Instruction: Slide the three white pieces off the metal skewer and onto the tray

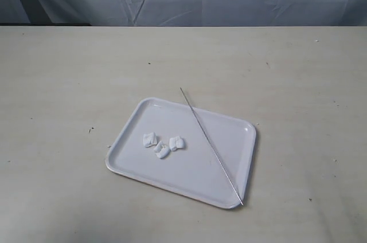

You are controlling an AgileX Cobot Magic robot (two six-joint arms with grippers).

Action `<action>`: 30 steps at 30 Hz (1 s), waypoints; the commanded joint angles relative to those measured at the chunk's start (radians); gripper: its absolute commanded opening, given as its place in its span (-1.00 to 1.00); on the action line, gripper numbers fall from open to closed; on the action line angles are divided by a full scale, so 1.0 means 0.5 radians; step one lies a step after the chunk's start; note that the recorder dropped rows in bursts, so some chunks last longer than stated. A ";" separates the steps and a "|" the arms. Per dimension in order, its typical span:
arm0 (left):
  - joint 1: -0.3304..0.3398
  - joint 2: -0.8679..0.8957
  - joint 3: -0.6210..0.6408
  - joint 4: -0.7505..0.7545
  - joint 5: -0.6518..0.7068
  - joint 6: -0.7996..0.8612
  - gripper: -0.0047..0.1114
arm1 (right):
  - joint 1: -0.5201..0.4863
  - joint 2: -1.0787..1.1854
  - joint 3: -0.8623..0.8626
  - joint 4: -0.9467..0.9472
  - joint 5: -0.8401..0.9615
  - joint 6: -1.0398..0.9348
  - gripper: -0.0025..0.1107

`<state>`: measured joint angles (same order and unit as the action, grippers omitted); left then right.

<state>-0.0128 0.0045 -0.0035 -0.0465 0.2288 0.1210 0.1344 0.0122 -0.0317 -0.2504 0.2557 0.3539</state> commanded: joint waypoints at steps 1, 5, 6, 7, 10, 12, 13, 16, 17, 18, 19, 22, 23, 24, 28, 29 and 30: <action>0.007 -0.009 0.007 0.013 0.002 -0.032 0.01 | -0.039 -0.024 0.014 0.127 0.051 0.000 -0.27; 0.007 -0.009 0.007 0.016 0.002 -0.088 0.01 | -0.107 -0.024 0.014 0.190 0.176 -0.004 -0.27; 0.007 -0.009 0.007 0.016 0.002 -0.088 0.01 | -0.131 -0.024 0.014 0.190 0.200 -0.008 -0.27; 0.007 -0.009 0.007 0.016 0.002 -0.112 0.01 | -0.152 -0.024 0.014 0.205 0.216 -0.012 -0.27; 0.007 -0.009 0.007 0.039 0.006 -0.176 0.01 | -0.209 -0.024 0.015 0.304 0.220 -0.040 -0.27; 0.007 -0.009 0.007 0.049 0.006 -0.190 0.01 | -0.222 -0.024 0.030 0.362 0.262 -0.102 -0.27; 0.011 -0.009 0.007 0.050 0.006 -0.189 0.01 | -0.222 -0.024 0.048 0.372 0.288 -0.156 -0.27; 0.045 -0.009 0.007 0.066 0.020 -0.184 0.01 | -0.222 -0.024 0.063 0.399 0.311 -0.238 -0.27; 0.061 -0.009 0.007 0.066 0.020 -0.184 0.01 | -0.222 -0.024 0.063 0.399 0.306 -0.251 -0.27; 0.070 -0.009 0.007 0.066 0.020 -0.184 0.01 | -0.222 -0.024 0.063 0.399 0.302 -0.263 -0.27; 0.070 -0.009 0.007 0.066 0.020 -0.184 0.01 | -0.222 -0.024 0.063 0.399 0.302 -0.263 -0.27; 0.077 -0.009 0.007 0.066 0.020 -0.181 0.01 | -0.222 -0.024 0.063 0.389 0.288 -0.268 -0.27; 0.077 -0.009 0.007 0.066 0.020 -0.163 0.01 | -0.222 -0.024 0.063 0.374 0.275 -0.273 -0.27; 0.077 -0.009 0.007 0.066 0.020 -0.136 0.01 | -0.222 -0.024 0.063 0.362 0.270 -0.278 -0.27; 0.077 -0.009 0.007 0.081 0.020 -0.058 0.01 | -0.270 -0.024 0.063 0.437 0.254 -0.443 -0.27; 0.077 -0.009 0.007 0.081 0.020 -0.058 0.01 | -0.270 -0.024 0.063 0.437 0.244 -0.485 -0.27; 0.077 -0.009 0.007 0.093 0.020 -0.061 0.01 | -0.270 -0.024 0.063 0.442 0.224 -0.585 -0.27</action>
<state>0.0207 0.0045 -0.0035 -0.0088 0.2346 0.0880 0.0052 0.0053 -0.0023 -0.0379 0.3971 0.1321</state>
